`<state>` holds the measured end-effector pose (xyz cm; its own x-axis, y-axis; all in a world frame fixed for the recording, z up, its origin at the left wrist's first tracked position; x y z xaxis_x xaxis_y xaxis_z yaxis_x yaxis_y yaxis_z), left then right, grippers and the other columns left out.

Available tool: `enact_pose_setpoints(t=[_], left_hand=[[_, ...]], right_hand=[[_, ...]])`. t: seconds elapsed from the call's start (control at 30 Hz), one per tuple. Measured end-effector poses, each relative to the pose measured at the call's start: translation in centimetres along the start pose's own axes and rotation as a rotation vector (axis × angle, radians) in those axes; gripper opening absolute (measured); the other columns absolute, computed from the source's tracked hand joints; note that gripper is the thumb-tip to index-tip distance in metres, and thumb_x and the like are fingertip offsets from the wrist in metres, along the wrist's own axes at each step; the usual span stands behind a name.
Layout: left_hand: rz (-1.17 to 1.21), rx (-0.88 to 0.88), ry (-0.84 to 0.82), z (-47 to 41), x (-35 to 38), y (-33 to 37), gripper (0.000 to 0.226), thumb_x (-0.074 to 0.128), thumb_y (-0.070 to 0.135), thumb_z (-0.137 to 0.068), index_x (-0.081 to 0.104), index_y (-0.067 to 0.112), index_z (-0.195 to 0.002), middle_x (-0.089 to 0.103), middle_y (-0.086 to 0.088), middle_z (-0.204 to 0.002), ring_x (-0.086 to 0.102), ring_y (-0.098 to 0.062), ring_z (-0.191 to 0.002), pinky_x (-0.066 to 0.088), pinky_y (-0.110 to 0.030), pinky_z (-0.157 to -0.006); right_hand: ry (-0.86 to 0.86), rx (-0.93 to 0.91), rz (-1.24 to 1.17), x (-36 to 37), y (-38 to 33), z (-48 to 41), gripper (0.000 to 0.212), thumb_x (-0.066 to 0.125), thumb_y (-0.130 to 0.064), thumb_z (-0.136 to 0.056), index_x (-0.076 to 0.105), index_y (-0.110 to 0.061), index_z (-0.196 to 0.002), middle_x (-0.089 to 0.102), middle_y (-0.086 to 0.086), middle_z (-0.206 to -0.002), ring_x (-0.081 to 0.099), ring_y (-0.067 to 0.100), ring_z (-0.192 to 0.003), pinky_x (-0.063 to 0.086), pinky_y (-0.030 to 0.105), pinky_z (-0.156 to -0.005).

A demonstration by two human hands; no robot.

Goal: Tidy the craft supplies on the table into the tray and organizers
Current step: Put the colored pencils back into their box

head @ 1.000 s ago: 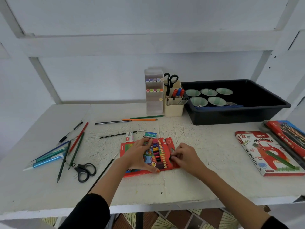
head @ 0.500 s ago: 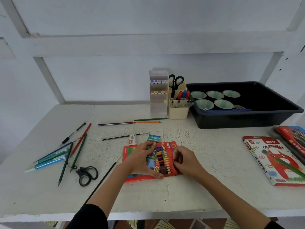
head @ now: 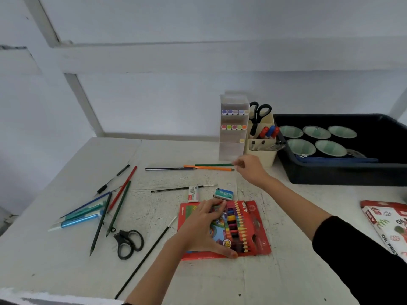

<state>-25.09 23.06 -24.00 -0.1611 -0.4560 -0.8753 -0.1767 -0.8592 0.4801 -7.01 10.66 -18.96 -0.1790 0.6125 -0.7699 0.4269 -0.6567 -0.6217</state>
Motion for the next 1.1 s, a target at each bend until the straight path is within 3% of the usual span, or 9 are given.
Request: enact_pose_setpoints(t=[0.17,0.33,0.57,0.73,1.1], left_hand=[[0.004,0.0,0.002,-0.1,0.1,-0.1,0.12,0.067,0.078,-0.055,0.01,0.032,-0.15,0.007,0.021,-0.147,0.007,-0.004,-0.138,0.017,-0.033,-0.118],[0.007,0.002,0.011,-0.1,0.2,-0.3,0.12,0.067,0.078,-0.055,0.01,0.031,-0.15,0.008,0.02,-0.147,0.007,-0.005,-0.138,0.015,-0.032,-0.117],[0.018,0.0,0.007,-0.1,0.2,-0.3,0.121,0.065,0.08,-0.053,0.013,0.031,-0.15,0.01,0.02,-0.147,0.01,-0.006,-0.138,0.019,-0.036,-0.117],[0.004,-0.015,-0.018,0.0,0.2,-0.1,0.12,0.066,0.079,-0.054,0.014,0.029,-0.15,0.011,0.019,-0.148,0.012,-0.007,-0.138,0.02,-0.038,-0.117],[-0.029,-0.035,-0.048,0.1,0.0,0.1,0.124,0.061,0.083,-0.051,0.013,0.027,-0.15,0.011,0.016,-0.149,0.012,-0.011,-0.139,0.02,-0.04,-0.117]], right_hand=[[-0.048,-0.053,0.058,3.2,0.1,-2.0,0.014,0.06,-0.005,-0.087,0.068,0.001,-0.096,0.064,0.014,-0.098,0.059,0.026,-0.093,0.048,0.036,-0.085],[-0.005,-0.121,0.165,4.2,0.1,-1.1,0.017,0.06,-0.012,-0.089,0.071,-0.006,-0.101,0.059,0.011,-0.097,0.053,0.023,-0.092,0.044,0.031,-0.08],[0.027,-0.086,0.06,1.5,0.7,1.1,0.011,0.064,-0.004,-0.084,0.073,-0.006,-0.091,0.057,0.003,-0.086,0.05,0.011,-0.081,0.045,0.027,-0.077],[0.041,-0.096,0.035,-3.3,2.6,5.2,0.011,0.067,0.001,-0.08,0.073,-0.008,-0.084,0.059,0.001,-0.081,0.051,0.003,-0.072,0.038,0.005,-0.066],[0.029,-0.024,0.186,-8.1,8.7,15.5,0.017,0.067,0.003,-0.079,0.074,-0.013,-0.081,0.06,0.0,-0.081,0.054,0.014,-0.08,0.04,0.014,-0.073]])
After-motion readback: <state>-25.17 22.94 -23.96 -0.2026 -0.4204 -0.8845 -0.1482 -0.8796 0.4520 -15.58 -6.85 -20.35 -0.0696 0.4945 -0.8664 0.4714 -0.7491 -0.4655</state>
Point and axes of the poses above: each hand's wrist, its own z-axis away from the middle knuckle, its own x-axis out of the palm, y = z × x, the point moved 3 cm from there along -z, towards the middle knuckle
